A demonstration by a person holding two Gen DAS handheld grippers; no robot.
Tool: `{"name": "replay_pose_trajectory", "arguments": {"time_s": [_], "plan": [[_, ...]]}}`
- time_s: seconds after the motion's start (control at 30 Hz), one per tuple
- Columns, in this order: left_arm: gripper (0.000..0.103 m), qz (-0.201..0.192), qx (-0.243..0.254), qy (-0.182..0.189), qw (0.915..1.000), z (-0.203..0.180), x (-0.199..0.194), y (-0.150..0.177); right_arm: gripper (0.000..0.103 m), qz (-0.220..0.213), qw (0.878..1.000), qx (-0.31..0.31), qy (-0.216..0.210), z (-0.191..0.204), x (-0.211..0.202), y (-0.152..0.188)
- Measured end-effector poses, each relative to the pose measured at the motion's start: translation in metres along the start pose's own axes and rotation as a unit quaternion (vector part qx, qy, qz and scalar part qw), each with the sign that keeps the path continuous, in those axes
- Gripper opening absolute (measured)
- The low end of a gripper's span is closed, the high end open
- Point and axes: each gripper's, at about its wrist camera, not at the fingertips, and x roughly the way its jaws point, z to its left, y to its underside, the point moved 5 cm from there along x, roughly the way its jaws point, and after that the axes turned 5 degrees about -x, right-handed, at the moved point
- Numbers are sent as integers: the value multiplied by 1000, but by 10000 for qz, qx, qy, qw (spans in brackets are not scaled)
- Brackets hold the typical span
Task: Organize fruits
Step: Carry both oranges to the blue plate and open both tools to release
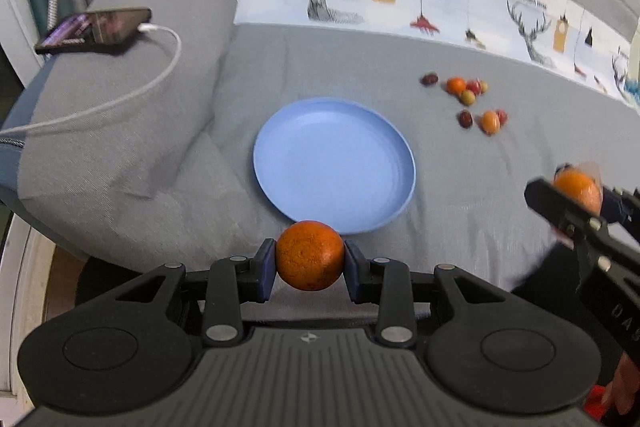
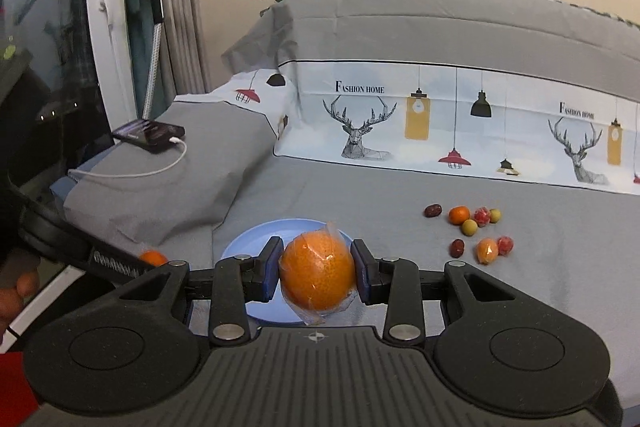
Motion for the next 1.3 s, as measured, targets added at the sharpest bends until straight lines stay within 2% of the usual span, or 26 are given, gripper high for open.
{"name": "replay_pose_trajectory", "arguments": {"time_s": [0.1, 0.3, 1.0, 1.3], "plan": [[38, -123, -43, 31, 9999, 3, -5, -2, 39, 22, 10000, -46, 38, 2, -1, -3], [38, -71, -65, 147, 9998, 1, -1, -4, 39, 124, 9997, -215, 14, 10, 5, -1], [38, -36, -285, 82, 9996, 14, 13, -16, 39, 475, 9981, -376, -94, 12, 26, 3], [38, -76, -280, 55, 9996, 16, 24, -35, 39, 542, 9977, -402, -64, 11, 44, 2]]}}
